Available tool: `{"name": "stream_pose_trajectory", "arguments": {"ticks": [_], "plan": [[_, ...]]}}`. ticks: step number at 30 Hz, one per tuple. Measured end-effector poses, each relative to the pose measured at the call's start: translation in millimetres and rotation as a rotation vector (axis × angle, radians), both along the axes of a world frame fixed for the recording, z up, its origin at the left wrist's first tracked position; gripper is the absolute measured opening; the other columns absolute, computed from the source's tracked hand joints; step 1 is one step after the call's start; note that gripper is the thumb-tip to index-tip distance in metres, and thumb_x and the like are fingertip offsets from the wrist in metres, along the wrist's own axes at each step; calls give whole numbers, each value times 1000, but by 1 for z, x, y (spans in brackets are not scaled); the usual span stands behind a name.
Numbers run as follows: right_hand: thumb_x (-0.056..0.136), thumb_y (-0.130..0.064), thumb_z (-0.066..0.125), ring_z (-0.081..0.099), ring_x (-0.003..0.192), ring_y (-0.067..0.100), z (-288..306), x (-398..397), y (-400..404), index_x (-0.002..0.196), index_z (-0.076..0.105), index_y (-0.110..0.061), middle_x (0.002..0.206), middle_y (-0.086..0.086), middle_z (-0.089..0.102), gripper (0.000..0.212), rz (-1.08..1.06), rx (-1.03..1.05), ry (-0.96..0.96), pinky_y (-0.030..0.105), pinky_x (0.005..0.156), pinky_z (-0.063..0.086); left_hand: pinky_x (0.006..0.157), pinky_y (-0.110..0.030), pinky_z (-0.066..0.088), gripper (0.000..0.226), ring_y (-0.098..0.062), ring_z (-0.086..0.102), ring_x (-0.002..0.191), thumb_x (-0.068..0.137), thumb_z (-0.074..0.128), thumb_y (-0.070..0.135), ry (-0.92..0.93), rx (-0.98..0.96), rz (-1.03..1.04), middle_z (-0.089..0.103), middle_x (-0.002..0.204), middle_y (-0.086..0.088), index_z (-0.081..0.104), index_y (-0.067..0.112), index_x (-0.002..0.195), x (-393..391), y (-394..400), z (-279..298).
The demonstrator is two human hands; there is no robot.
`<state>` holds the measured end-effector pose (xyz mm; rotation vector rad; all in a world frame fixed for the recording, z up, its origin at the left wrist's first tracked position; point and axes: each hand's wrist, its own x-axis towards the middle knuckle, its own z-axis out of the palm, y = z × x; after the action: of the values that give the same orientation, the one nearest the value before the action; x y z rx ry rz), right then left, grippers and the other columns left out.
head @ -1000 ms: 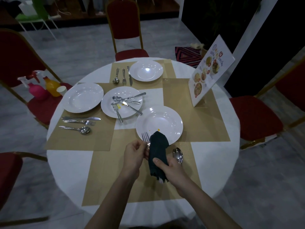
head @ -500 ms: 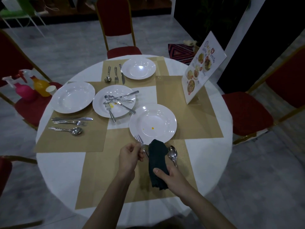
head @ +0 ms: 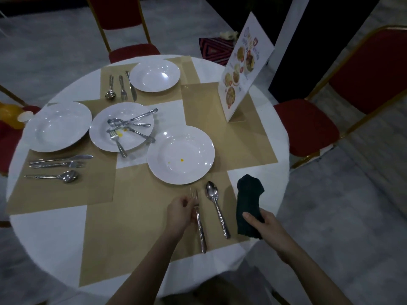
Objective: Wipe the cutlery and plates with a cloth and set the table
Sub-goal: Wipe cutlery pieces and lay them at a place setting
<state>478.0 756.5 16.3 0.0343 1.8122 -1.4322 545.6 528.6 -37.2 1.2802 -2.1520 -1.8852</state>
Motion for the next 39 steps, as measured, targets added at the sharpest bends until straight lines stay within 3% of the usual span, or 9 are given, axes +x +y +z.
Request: {"name": "stream_pose_trajectory", "arguments": {"ticks": [10, 15, 18, 26, 28, 31, 33, 35, 39], "plan": [[92, -17, 62, 71, 90, 14, -15, 5, 11, 112, 65, -10, 101, 6, 73, 22, -51, 22, 27, 23, 72, 56, 50, -34, 54, 20, -17, 60, 46, 84, 69, 19, -19, -96, 46, 67, 63, -9, 53, 8, 83, -17, 18, -16], [91, -16, 63, 70, 91, 14, -17, 6, 4, 114, 64, -12, 103, 6, 73, 23, -67, -10, 39, 22, 70, 54, 63, -44, 53, 20, -20, 63, 57, 90, 60, 29, -38, -324, -10, 64, 61, -2, 51, 15, 79, -15, 21, -26], [92, -16, 63, 69, 95, 17, -16, 4, -2, 115, 64, -8, 104, 7, 71, 25, -68, -2, 71, 21, 72, 54, 62, -48, 54, 19, -23, 63, 58, 90, 59, 26, -32, -328, -2, 64, 64, -3, 47, 20, 76, -16, 19, -29], [93, -10, 59, 67, 99, 14, -9, -1, -29, 115, 58, -13, 109, 5, 68, 22, -61, -78, -2, 22, 77, 55, 65, -46, 54, 13, -26, 63, 63, 86, 58, 20, -71, -280, -43, 64, 66, -4, 54, 14, 76, 0, 3, -18], [94, -5, 55, 64, 104, 18, -8, -4, -42, 117, 58, -12, 111, 7, 68, 24, -79, -84, -65, 28, 85, 54, 64, -47, 55, 13, -27, 62, 62, 87, 56, 19, -79, -248, -49, 65, 66, -5, 54, 14, 75, 7, -6, -12], [86, -9, 51, 62, 107, 27, -2, -7, -70, 119, 59, -10, 113, 12, 68, 34, -112, -99, -137, 40, 95, 48, 55, -32, 52, 13, -16, 57, 53, 91, 55, 15, -71, -217, -27, 66, 67, -5, 56, 9, 79, 18, -24, 6], [82, -15, 50, 63, 97, 30, 5, -10, -92, 115, 59, -3, 105, 15, 67, 36, -149, -183, -225, 43, 89, 48, 50, -24, 47, 13, -11, 55, 50, 93, 55, 13, -60, -210, -7, 67, 68, -4, 58, 5, 84, 25, -38, 18], [90, -19, 48, 58, 74, 28, 16, -9, -116, 98, 59, -2, 81, 14, 62, 22, -138, -256, -237, 39, 69, 49, 49, -23, 46, 13, -11, 54, 49, 93, 54, 14, -49, -212, 8, 68, 68, -5, 58, 4, 85, 32, -54, 27], [67, -47, 78, 59, 69, 22, 19, -10, -156, 99, 60, -17, 79, 6, 61, 47, -13, -173, 51, 34, 60, 49, 47, -23, 44, 13, -10, 53, 48, 92, 54, 14, -31, -215, 37, 68, 67, -5, 57, 6, 83, 41, -82, 39]]}}
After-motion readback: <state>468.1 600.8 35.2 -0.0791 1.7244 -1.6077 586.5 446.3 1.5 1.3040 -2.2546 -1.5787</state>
